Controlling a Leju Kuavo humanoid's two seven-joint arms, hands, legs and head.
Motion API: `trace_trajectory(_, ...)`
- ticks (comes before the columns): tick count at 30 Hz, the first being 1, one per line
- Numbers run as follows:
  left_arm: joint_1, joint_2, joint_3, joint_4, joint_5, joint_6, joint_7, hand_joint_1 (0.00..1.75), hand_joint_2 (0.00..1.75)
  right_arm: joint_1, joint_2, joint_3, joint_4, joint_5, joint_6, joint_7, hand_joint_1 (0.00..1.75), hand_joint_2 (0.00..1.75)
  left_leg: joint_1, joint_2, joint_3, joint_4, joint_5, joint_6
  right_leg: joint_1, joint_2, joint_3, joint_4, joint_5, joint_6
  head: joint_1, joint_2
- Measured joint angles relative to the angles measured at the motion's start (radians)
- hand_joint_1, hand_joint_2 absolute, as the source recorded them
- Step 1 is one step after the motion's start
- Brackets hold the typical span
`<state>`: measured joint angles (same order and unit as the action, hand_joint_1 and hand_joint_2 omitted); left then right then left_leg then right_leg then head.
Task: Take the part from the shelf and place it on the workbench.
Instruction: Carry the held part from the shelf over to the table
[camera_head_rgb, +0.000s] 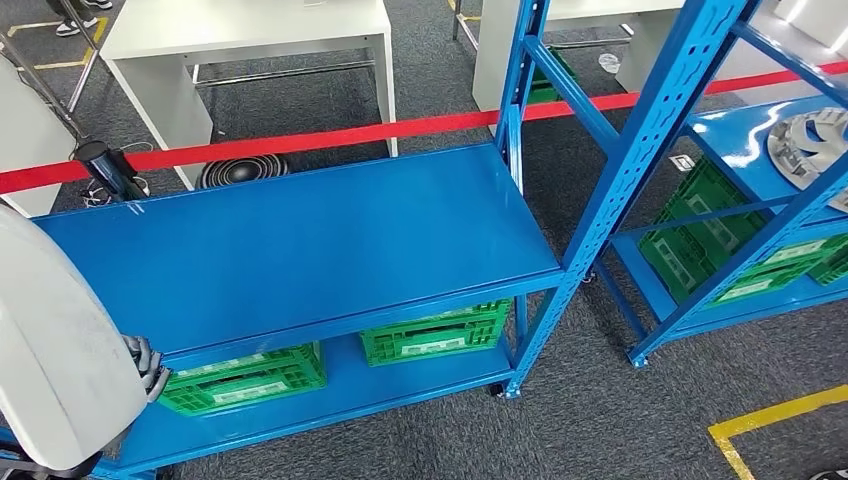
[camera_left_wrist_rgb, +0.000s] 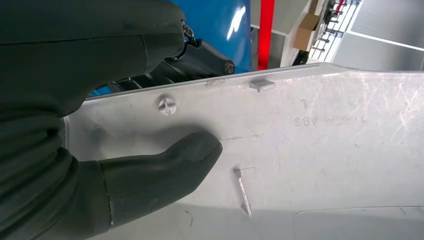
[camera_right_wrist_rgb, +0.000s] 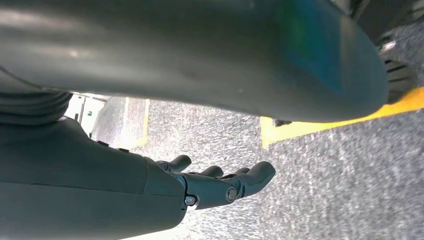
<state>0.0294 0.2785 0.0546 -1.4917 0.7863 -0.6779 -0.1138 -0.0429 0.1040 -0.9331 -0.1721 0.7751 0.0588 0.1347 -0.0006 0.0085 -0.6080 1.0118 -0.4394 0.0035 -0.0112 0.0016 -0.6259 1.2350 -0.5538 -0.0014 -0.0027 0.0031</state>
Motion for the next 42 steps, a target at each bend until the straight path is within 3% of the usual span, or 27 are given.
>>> trace_trajectory(2, -0.004, 0.001, -0.001, 0.005, 0.0, 0.0, 0.0, 1.75, 1.75, -0.003, -0.002, 0.0, -0.001, 0.0, 0.0, 0.0, 0.0, 0.0, -0.002, 0.001, -0.022, 0.01, 0.015, -0.008, 0.007, 0.0, 0.103, -0.144, 0.004, -0.014, 0.0, 0.0)
trace_trajectory(3, -0.007, 0.001, -0.002, 0.007, 0.0, 0.0, -0.001, 1.75, 1.75, -0.005, -0.003, 0.0, -0.001, 0.0, 0.0, 0.0, 0.0, 0.0, -0.002, 0.003, -0.027, 0.013, 0.022, -0.013, 0.011, 0.0, 0.131, -0.191, -0.004, -0.02, 0.0, 0.0)
trace_trajectory(4, -0.008, 0.002, -0.003, 0.008, 0.0, 0.0, -0.002, 1.75, 1.75, -0.006, -0.004, 0.0, -0.001, 0.0, -0.001, -0.002, 0.0, 0.0, -0.002, 0.003, -0.029, 0.012, 0.03, -0.02, 0.014, 0.0, 0.14, -0.215, -0.01, -0.025, 0.0, 0.0)
trace_trajectory(6, -0.007, 0.004, -0.005, 0.01, 0.0, -0.001, -0.011, 1.75, 1.75, -0.005, -0.004, 0.0, -0.001, -0.005, -0.008, -0.011, 0.0, 0.0, 0.001, 0.004, -0.032, 0.008, 0.042, -0.033, 0.013, -0.002, 0.126, -0.223, 0.006, -0.036, 0.001, 0.0)
trace_trajectory(7, -0.002, 0.005, -0.005, 0.01, 0.0, -0.002, -0.019, 1.75, 1.75, -0.005, -0.005, 0.0, -0.001, -0.008, -0.011, -0.019, 0.0, 0.0, 0.002, 0.001, -0.039, 0.015, 0.028, -0.04, 0.011, -0.004, 0.117, -0.226, 0.019, -0.043, 0.0, 0.0)
trace_trajectory(9, 0.008, 0.005, -0.006, 0.011, -0.002, -0.009, -0.034, 1.75, 1.75, -0.004, -0.009, -0.001, -0.001, -0.013, -0.013, -0.034, 0.0, 0.0, 0.005, -0.003, -0.061, 0.078, -0.056, -0.051, 0.005, -0.008, 0.092, -0.232, 0.046, -0.054, -0.003, 0.0)
trace_trajectory(11, 0.014, -0.002, -0.006, 0.017, -0.004, -0.018, -0.039, 1.75, 1.75, -0.003, -0.015, -0.001, -0.001, -0.006, -0.01, -0.028, 0.0, 0.0, 0.009, -0.005, -0.083, 0.196, -0.153, -0.061, 0.004, -0.01, 0.061, -0.231, 0.071, -0.056, -0.006, 0.0)
trace_trajectory(12, 0.017, -0.008, -0.006, 0.021, -0.01, -0.02, -0.041, 1.75, 1.75, -0.003, -0.018, 0.0, -0.001, 0.006, -0.006, -0.015, 0.0, 0.0, 0.011, -0.005, -0.085, 0.248, -0.172, -0.064, 0.004, -0.011, 0.045, -0.23, 0.084, -0.054, -0.006, 0.0)
trace_trajectory(13, 0.022, -0.014, -0.006, 0.025, -0.019, -0.021, -0.045, 1.75, 1.75, -0.003, -0.022, 0.004, -0.001, 0.027, -0.002, 0.001, 0.0, 0.0, 0.013, -0.005, -0.075, 0.276, -0.164, -0.066, 0.004, -0.012, 0.029, -0.229, 0.097, -0.052, -0.006, 0.0)
trace_trajectory(14, 0.03, -0.021, -0.004, 0.026, -0.031, -0.019, -0.056, 1.75, 1.75, -0.002, -0.026, 0.011, -0.001, 0.049, 0.002, 0.009, 0.0, 0.0, 0.015, -0.005, -0.049, 0.271, -0.137, -0.068, 0.003, -0.013, 0.013, -0.227, 0.109, -0.049, -0.006, 0.0)
trace_trajectory(16, 0.048, -0.037, 0.005, 0.022, -0.06, -0.014, -0.091, 1.75, 1.75, -0.001, -0.038, 0.023, -0.001, 0.063, 0.005, -0.009, 0.0, 0.0, 0.019, -0.005, 0.05, 0.165, -0.095, -0.068, 0.002, -0.013, -0.017, -0.219, 0.13, -0.04, -0.006, 0.0)
trace_trajectory(18, 0.053, -0.059, 0.018, 0.018, -0.082, -0.012, -0.128, 1.75, 1.75, 0.0, -0.051, 0.024, -0.002, 0.035, 0.008, -0.062, 0.0, 0.0, 0.016, -0.008, 0.148, 0.025, -0.115, -0.06, 0.003, -0.013, -0.033, -0.211, 0.148, -0.027, -0.005, 0.0)
trace_trajectory(20, 0.035, -0.083, 0.022, 0.031, -0.094, -0.011, -0.141, 1.75, 1.75, -0.003, -0.063, 0.021, -0.002, 0.022, 0.015, -0.092, 0.0, 0.0, 0.008, -0.011, 0.171, -0.026, -0.132, -0.041, 0.003, -0.015, -0.037, -0.212, 0.166, -0.013, -0.005, 0.0)
trace_trajectory(22, 0.003, -0.103, 0.022, 0.059, -0.099, 0.001, -0.135, 1.75, 1.75, -0.008, -0.072, 0.021, -0.002, 0.036, 0.019, -0.088, 0.0, 0.0, 0.008, -0.009, 0.149, -0.021, -0.114, -0.017, -0.001, -0.015, -0.045, -0.207, 0.161, 0.001, -0.005, 0.0)
trace_trajectory(24, -0.023, -0.119, 0.022, 0.08, -0.106, 0.017, -0.129, 1.75, 1.75, -0.01, -0.075, 0.022, -0.002, 0.044, 0.018, -0.081, 0.0, 0.0, 0.01, -0.005, 0.122, -0.021, -0.09, 0.003, -0.003, -0.01, -0.069, -0.147, 0.084, 0.01, -0.004, 0.0)
trace_trajectory(26, -0.034, -0.129, 0.021, 0.087, -0.112, 0.024, -0.129, 1.75, 1.75, -0.01, -0.075, 0.023, -0.002, 0.043, 0.016, -0.081, 0.0, 0.0, 0.006, -0.002, 0.093, -0.018, -0.065, 0.011, -0.002, -0.007, -0.099, -0.022, -0.019, 0.013, -0.003, 0.0)
trace_trajectory(27, -0.035, -0.133, 0.022, 0.089, -0.113, 0.026, -0.129, 1.75, 1.75, -0.01, -0.075, 0.022, -0.002, 0.042, 0.014, -0.081, 0.0, 0.0, 0.004, -0.001, 0.076, -0.016, -0.052, 0.011, -0.002, -0.005, -0.107, 0.038, -0.042, 0.013, -0.002, 0.0)
trace_trajectory(28, -0.036, -0.137, 0.022, 0.091, -0.113, 0.027, -0.129, 1.75, 1.75, -0.01, -0.075, 0.023, -0.002, 0.041, 0.012, -0.082, 0.0, 0.0, 0.002, -0.001, 0.059, -0.011, -0.04, 0.011, -0.002, -0.005, -0.104, 0.075, -0.041, 0.012, -0.002, 0.0)
trace_trajectory(29, -0.036, -0.14, 0.022, 0.093, -0.114, 0.027, -0.129, 1.75, 1.75, -0.01, -0.075, 0.022, -0.002, 0.037, 0.009, -0.084, 0.0, 0.0, 0.001, 0.0, 0.041, -0.006, -0.03, 0.01, -0.001, -0.004, -0.083, 0.078, -0.02, 0.009, -0.002, 0.0)
trace_trajectory(30, -0.036, -0.142, 0.022, 0.093, -0.114, 0.027, -0.13, 1.75, 1.75, -0.01, -0.075, 0.022, -0.002, 0.029, 0.006, -0.086, 0.0, 0.0, -0.001, 0.0, 0.024, 0.0, -0.02, 0.009, 0.0, -0.004, -0.044, 0.044, 0.007, 0.004, -0.002, 0.0)
trace_trajectory(32, -0.035, -0.148, 0.022, 0.089, -0.116, 0.026, -0.132, 1.75, 1.75, -0.012, -0.075, 0.017, -0.002, 0.008, 0.002, -0.088, 0.0, 0.0, -0.003, 0.001, -0.003, 0.012, -0.006, 0.003, 0.005, -0.003, 0.068, -0.101, 0.022, -0.01, -0.002, 0.0)
trace_trajectory(34, -0.031, -0.156, 0.025, 0.08, -0.125, 0.023, -0.136, 1.75, 1.75, -0.014, -0.075, 0.011, -0.002, 0.004, 0.0, -0.069, 0.0, 0.0, -0.004, 0.002, -0.014, 0.018, 0.008, -0.007, 0.012, -0.003, 0.136, -0.206, 0.002, -0.019, -0.001, 0.0)
trace_trajectory(36, -0.024, -0.166, 0.028, 0.074, -0.134, 0.02, -0.142, 1.75, 1.75, -0.012, -0.075, 0.01, -0.002, 0.013, -0.001, -0.048, 0.0, 0.0, -0.004, 0.002, -0.017, 0.014, 0.023, -0.02, 0.013, -0.004, 0.134, -0.224, 0.007, -0.026, -0.001, 0.0)
trace_trajectory(38, -0.016, -0.171, 0.031, 0.075, -0.133, 0.019, -0.148, 1.75, 1.75, -0.011, -0.077, 0.007, -0.002, 0.01, -0.001, -0.049, 0.0, 0.0, -0.003, -0.002, -0.031, 0.028, -0.001, -0.032, 0.008, -0.008, 0.116, -0.232, 0.029, -0.039, -0.001, 0.0)
trace_trajectory(39, -0.013, -0.171, 0.033, 0.078, -0.131, 0.018, -0.149, 1.75, 1.75, -0.011, -0.078, 0.005, -0.003, 0.007, -0.001, -0.052, 0.0, 0.0, -0.002, -0.004, -0.044, 0.058, -0.04, -0.039, 0.005, -0.009, 0.102, -0.235, 0.042, -0.045, -0.002, 0.0)
trace_trajectory(41, -0.011, -0.171, 0.035, 0.083, -0.128, 0.017, -0.15, 1.75, 1.75, -0.01, -0.082, 0.002, -0.004, 0.003, 0.0, -0.056, 0.0, 0.0, 0.002, -0.006, -0.073, 0.171, -0.141, -0.051, 0.004, -0.011, 0.071, -0.235, 0.068, -0.05, -0.004, 0.0)
trace_trajectory(42, -0.01, -0.171, 0.035, 0.086, -0.128, 0.017, -0.15, 1.75, 1.75, -0.01, -0.083, 0.0, -0.004, 0.001, 0.0, -0.056, 0.0, 0.0, 0.004, -0.006, -0.081, 0.232, -0.17, -0.055, 0.004, -0.011, 0.055, -0.233, 0.08, -0.049, -0.004, 0.0)
